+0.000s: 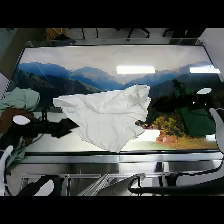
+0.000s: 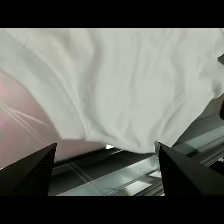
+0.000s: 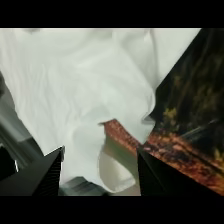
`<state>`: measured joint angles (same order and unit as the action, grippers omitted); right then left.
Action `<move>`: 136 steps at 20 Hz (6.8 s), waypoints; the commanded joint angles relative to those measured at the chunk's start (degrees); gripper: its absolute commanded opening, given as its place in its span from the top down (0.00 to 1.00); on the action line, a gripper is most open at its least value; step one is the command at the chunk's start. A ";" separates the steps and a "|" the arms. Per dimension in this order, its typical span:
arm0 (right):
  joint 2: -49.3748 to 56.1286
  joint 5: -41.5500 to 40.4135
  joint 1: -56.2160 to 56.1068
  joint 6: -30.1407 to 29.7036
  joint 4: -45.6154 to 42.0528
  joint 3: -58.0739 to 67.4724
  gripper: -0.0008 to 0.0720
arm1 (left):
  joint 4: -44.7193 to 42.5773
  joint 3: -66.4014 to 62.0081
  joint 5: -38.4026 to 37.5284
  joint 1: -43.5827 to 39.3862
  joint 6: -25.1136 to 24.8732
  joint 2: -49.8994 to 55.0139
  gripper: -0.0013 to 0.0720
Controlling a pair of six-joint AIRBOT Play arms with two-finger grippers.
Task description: Fold the shirts.
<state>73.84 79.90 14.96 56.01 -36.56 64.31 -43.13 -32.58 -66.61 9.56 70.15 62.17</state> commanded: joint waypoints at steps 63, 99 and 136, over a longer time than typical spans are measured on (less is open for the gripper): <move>23.41 -2.43 -9.66 1.40 8.81 47.25 0.57 | -2.36 -58.23 -1.42 0.68 0.55 37.59 0.06; -4.98 -16.11 5.68 -2.10 10.32 -18.95 0.97 | -3.98 -24.74 -4.50 2.84 -4.15 22.69 0.97; 3.30 -7.56 -3.69 -0.31 1.40 -6.05 0.97 | -21.05 -18.51 -4.39 -1.66 4.66 22.82 0.96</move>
<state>77.34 71.11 13.89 57.76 -37.67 58.30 -66.61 -51.07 -70.52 9.30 76.31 85.58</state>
